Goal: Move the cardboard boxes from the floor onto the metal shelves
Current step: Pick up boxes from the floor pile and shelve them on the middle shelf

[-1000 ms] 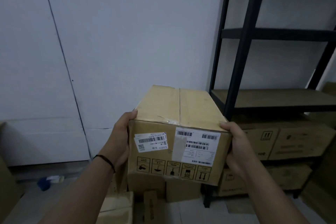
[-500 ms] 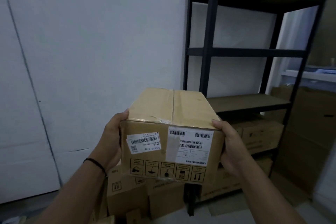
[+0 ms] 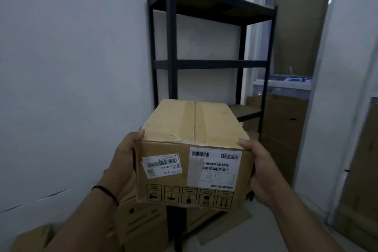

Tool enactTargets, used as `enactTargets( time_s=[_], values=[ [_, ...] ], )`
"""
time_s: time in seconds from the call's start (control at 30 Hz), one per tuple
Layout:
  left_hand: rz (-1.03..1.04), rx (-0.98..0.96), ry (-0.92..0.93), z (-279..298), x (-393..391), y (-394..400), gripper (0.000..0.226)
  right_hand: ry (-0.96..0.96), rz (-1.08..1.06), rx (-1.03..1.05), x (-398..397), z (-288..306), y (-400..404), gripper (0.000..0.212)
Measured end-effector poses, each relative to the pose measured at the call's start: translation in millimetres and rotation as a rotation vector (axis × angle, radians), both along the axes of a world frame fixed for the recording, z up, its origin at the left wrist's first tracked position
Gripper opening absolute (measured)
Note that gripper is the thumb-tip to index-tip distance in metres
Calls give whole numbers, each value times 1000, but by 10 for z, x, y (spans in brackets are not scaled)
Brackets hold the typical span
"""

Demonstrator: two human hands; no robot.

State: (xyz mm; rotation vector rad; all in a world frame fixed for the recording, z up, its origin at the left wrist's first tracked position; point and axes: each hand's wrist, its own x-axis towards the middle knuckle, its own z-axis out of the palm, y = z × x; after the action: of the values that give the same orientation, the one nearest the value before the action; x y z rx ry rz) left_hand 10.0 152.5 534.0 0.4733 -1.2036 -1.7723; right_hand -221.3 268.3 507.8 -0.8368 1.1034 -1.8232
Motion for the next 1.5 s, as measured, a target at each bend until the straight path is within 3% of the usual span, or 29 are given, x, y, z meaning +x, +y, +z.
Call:
enactTargets(
  time_s=[0.1, 0.33, 0.73, 0.9, 1.03, 1.17, 1.5],
  values=[
    [-44, 4, 12, -8, -541, 9, 46, -32, -23, -10, -465, 12, 102, 51],
    [-114, 25, 23, -63, -1901, 66, 41, -22, -98, -14, -1668, 107, 409, 31],
    [-232, 83, 43, -125, -3510, 24, 40, 55, -202, 25, -3123, 164, 513, 35],
    [-273, 137, 37, -207, -3895, -306, 50, 70, -221, 41, -3459, 111, 256, 35],
    [-287, 154, 39, -257, -4233, -709, 42, 94, -250, 50, -3752, 78, -114, 33],
    [-274, 145, 0, -289, -4560, -1166, 53, 87, -278, 40, -4010, 73, -489, 43],
    [-346, 159, -8, -344, -5190, -2096, 46, 53, -328, 60, -4589, 28, -1268, 32]
  ],
)
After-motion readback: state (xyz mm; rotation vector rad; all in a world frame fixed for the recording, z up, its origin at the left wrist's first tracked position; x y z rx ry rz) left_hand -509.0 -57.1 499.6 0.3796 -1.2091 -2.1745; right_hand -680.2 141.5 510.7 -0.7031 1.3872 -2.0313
